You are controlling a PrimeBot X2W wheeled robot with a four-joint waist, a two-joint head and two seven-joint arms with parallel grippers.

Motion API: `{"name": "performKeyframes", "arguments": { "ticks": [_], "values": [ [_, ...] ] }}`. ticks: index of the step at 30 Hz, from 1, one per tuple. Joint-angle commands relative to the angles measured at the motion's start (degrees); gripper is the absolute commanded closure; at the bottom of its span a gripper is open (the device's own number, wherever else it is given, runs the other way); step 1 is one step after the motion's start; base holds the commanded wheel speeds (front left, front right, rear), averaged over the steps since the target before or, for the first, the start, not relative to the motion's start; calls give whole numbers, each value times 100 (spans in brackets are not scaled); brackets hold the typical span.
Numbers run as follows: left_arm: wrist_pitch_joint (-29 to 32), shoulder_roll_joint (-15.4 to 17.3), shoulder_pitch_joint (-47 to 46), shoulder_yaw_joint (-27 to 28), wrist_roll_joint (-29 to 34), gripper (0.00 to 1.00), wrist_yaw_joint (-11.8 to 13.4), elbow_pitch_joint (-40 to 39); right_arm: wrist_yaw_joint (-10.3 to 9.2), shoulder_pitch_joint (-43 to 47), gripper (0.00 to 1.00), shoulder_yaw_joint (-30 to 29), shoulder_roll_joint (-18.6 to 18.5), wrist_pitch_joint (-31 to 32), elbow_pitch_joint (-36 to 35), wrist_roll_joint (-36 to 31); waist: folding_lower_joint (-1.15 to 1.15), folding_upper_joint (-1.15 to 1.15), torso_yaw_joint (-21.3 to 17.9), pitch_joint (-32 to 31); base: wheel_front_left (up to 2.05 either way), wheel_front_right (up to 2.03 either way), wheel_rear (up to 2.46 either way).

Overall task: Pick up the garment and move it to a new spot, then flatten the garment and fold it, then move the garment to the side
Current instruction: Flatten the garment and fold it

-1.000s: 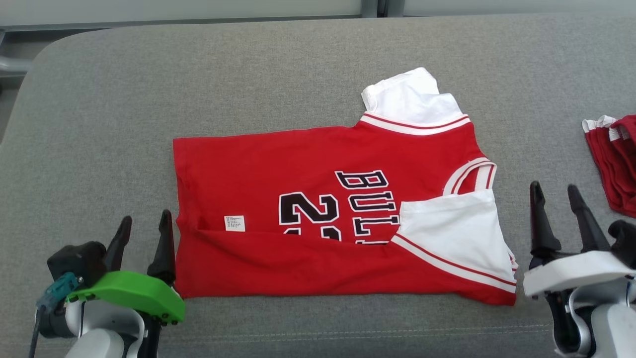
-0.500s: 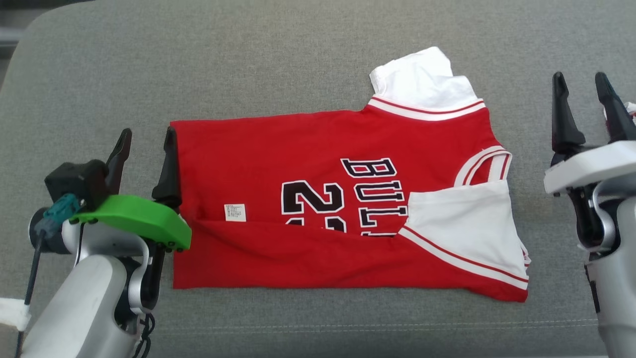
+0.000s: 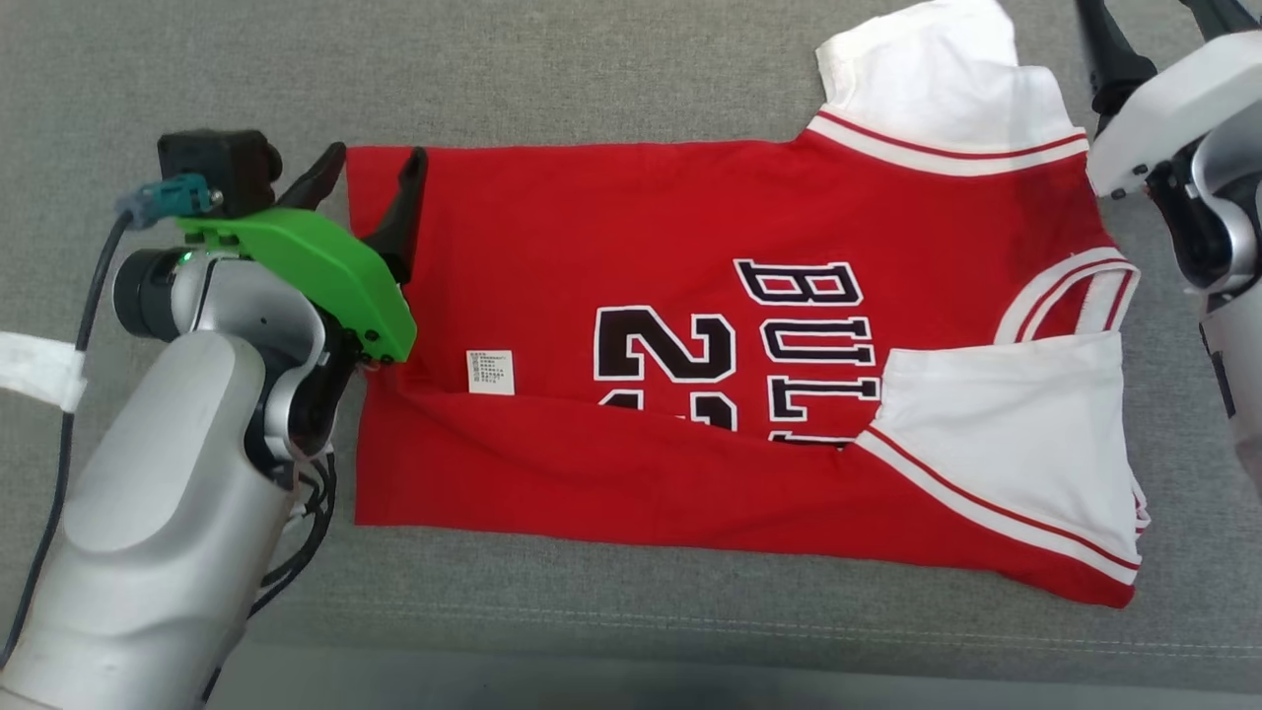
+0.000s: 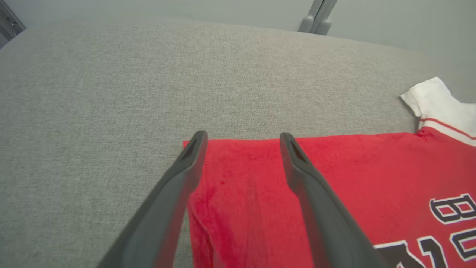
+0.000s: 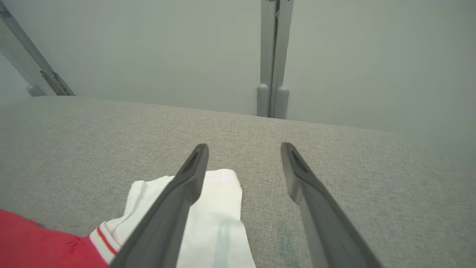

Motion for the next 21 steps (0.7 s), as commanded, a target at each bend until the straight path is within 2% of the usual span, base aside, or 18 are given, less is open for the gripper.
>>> {"name": "performKeyframes", "arguments": {
  "ticks": [1, 6, 13, 21],
  "values": [
    [36, -42, -211, 14, -49, 0, -74, 134, -3, -184, 0, 92, -48, 81, 132, 74, -1, 0, 306, 433, 0, 0, 0],
    [179, -244, -686, -39, -202, 0, -358, 722, -3, -738, 0, 598, -224, 264, 651, 194, -1, 0, 459, 694, 0, 0, 0],
    [226, -440, -1124, -70, -284, 0, -572, 1386, -4, -1279, 0, 1148, -300, 413, 1263, 459, -1, 0, 569, 876, 0, 0, 0],
    [394, -589, -1350, -202, -374, 0, -854, 1954, -7, -1629, 0, 1295, -269, 493, 2083, 471, -1, 0, 571, 902, 0, 0, 0]
  ]
}}
